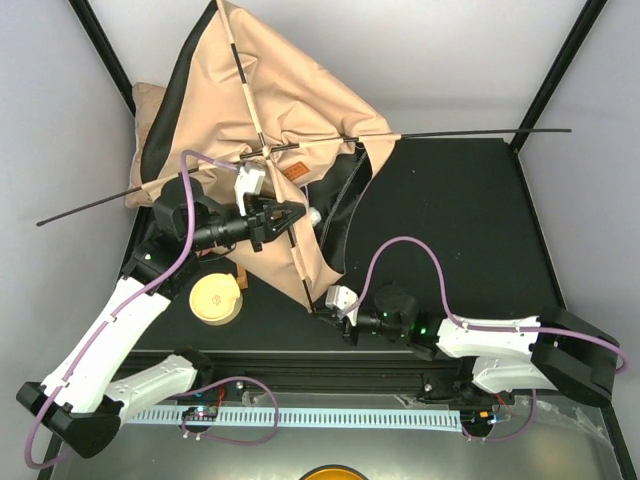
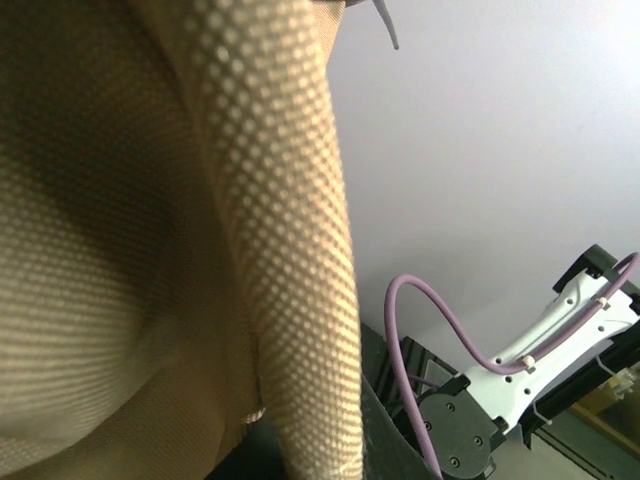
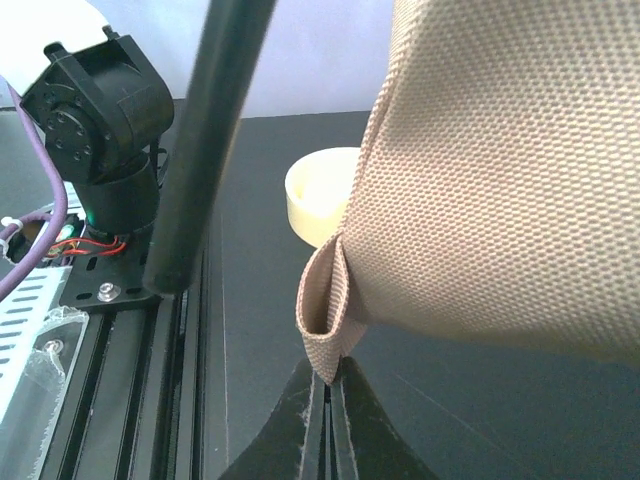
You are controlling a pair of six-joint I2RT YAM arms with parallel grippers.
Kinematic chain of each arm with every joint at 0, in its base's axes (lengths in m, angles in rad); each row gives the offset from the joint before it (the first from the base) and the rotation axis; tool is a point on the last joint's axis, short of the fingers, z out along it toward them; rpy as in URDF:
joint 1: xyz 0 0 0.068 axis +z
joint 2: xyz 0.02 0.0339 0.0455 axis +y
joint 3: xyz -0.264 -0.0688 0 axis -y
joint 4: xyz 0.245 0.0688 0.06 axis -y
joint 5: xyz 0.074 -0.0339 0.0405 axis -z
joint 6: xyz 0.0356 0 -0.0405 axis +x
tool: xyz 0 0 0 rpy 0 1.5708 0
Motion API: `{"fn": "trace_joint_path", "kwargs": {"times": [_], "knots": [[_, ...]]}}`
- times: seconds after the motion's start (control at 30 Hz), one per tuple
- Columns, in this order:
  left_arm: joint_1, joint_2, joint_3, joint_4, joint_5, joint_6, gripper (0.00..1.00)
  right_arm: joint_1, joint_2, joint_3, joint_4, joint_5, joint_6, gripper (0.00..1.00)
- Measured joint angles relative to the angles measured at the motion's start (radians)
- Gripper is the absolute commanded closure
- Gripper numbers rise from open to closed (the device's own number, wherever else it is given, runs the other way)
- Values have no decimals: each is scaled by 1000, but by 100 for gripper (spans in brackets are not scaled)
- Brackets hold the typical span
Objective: Set up the pet tent
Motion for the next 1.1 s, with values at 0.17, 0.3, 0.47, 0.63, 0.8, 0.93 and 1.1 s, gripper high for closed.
{"fn": "trace_joint_path", "kwargs": {"times": [0.17,0.3,0.47,0.63,0.8,0.93,1.1], "knots": [[0,-2,-7,32,0,-42,99,0,8,12,-10,-2,-1,99],[0,-7,-18,57,-6,-73,98,0,16,19,-14,-8,-2,99],[0,-26,-21,60,-32,-84,98,0,19,24,-15,-10,-9,99],[0,-29,-22,63,-40,-67,98,0,17,30,-17,-15,-9,99],[0,-34,-34,63,-50,-18,99,0,3,34,-39,-30,-9,99],[0,-35,-37,61,-48,21,98,0,-5,40,-62,-32,-8,99],[0,-34,-37,48,-37,66,98,0,-6,45,-76,-34,-8,99]]}}
